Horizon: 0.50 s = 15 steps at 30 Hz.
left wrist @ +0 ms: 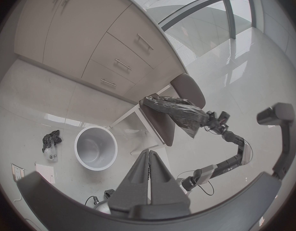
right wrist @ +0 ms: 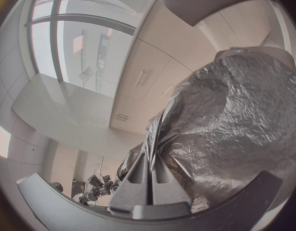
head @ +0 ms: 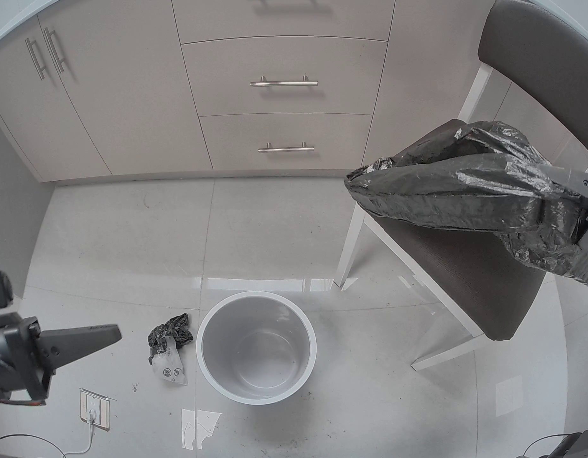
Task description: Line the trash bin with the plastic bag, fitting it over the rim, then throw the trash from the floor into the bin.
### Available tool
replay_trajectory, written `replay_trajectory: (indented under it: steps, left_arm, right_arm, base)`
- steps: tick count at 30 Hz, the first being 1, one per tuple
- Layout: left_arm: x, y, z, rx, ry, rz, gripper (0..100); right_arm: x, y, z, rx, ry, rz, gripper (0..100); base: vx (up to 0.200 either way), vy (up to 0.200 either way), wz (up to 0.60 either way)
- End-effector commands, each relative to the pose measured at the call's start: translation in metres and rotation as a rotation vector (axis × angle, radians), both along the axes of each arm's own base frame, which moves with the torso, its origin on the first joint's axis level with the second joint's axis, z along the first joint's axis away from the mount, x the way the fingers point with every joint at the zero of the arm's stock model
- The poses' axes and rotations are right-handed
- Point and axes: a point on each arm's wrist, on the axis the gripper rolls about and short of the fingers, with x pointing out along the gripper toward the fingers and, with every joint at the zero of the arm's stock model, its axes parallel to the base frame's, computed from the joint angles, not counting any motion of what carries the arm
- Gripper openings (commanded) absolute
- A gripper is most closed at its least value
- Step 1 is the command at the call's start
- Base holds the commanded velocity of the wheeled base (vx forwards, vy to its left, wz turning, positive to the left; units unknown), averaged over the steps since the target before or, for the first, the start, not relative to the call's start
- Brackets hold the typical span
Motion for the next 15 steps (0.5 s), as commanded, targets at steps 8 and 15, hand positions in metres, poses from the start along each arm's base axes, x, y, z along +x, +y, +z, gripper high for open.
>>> replay_trajectory:
  steps: [8, 15]
  left_arm:
    - [0.082, -0.036, -0.019, 0.038, 0.133, -0.012, 100]
    - [0.109, -0.042, -0.009, -0.150, 0.292, -0.185, 100]
  right_arm:
    - [-0.022, 0.009, 0.023, 0.007, -0.090, 0.084, 0]
    - [-0.029, 0.016, 0.025, -0.005, -0.117, 0.154, 0]
  base:
    - [0.000, 0.000, 0.00]
    - [0.000, 0.000, 0.00]
